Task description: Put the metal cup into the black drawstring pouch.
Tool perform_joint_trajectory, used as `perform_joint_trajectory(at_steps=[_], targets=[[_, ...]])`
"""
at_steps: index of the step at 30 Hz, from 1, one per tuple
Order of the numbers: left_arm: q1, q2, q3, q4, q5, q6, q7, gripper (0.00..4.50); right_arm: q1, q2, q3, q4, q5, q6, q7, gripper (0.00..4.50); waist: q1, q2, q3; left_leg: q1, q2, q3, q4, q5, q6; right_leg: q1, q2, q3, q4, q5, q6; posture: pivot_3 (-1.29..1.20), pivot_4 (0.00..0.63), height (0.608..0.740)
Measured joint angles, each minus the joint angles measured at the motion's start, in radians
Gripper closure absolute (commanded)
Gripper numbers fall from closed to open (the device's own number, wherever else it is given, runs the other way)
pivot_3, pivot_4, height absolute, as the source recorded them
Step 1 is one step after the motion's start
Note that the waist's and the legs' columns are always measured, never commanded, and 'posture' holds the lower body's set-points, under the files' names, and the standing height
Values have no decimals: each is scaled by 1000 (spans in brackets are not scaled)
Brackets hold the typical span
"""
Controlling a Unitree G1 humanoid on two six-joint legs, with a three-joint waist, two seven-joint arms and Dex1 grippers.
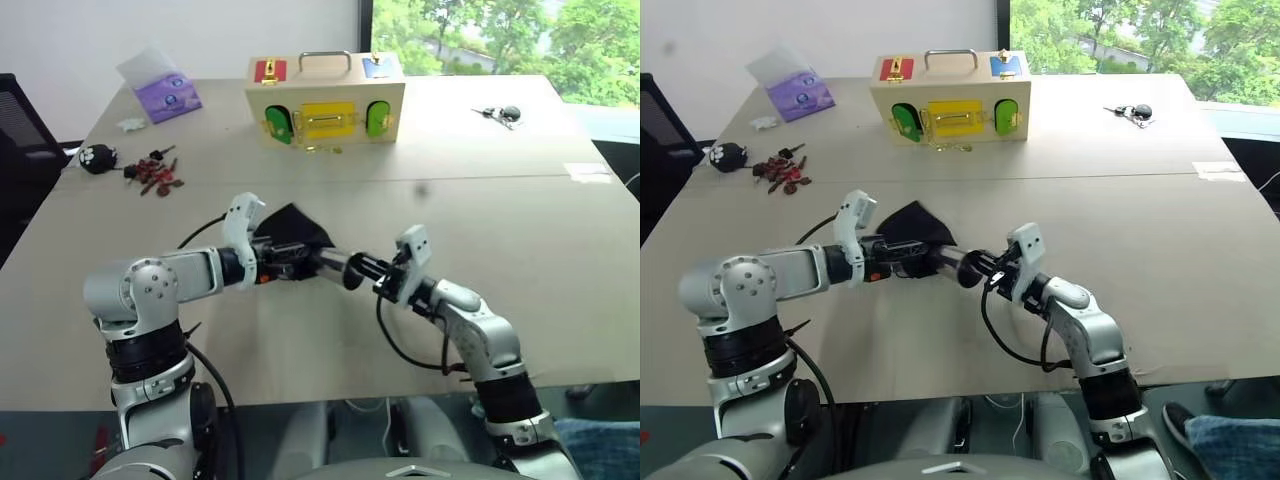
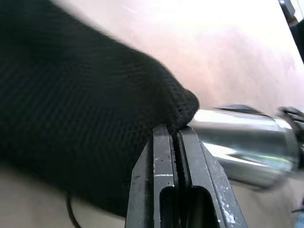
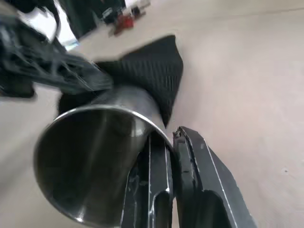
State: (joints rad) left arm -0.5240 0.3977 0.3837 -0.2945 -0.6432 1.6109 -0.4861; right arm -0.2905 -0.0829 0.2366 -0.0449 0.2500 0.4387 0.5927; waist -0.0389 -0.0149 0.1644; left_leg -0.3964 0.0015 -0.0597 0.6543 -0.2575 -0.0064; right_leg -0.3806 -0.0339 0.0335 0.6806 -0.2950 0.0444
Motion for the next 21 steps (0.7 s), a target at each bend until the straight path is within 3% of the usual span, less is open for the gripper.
perform_joint_trajectory(at_steps=[9, 13, 19, 21], targets=[[19, 22, -45, -89, -31, -7, 2, 4500, -161, -54, 204, 134, -339, -255, -112, 4433, -2, 0, 0, 2, 0, 0, 0, 1, -2, 0, 0, 1, 2, 0, 0, 0, 150, 740], [18, 24, -62, -133, -48, -34, 1, 4500, -177, 140, 67, 189, -164, -35, -136, 4433, -1, 0, 0, 0, 2, -2, -1, 2, -3, 0, -1, 0, 2, 0, -1, 0, 150, 740], [17, -5, -63, -160, -56, -49, 20, 4500, -269, 221, -17, 224, -72, 170, -176, 4433, 0, 0, 0, 0, 0, -3, -1, 2, -3, 0, -1, -2, 0, 0, -1, 0, 150, 740], [17, -24, -41, -160, -56, -41, 36, 4500, -289, 197, 27, 247, -127, 131, -189, 4433, 0, 0, 0, -1, 0, -3, -1, 2, -3, -1, -1, -2, 0, 0, -1, 0, 150, 740]])
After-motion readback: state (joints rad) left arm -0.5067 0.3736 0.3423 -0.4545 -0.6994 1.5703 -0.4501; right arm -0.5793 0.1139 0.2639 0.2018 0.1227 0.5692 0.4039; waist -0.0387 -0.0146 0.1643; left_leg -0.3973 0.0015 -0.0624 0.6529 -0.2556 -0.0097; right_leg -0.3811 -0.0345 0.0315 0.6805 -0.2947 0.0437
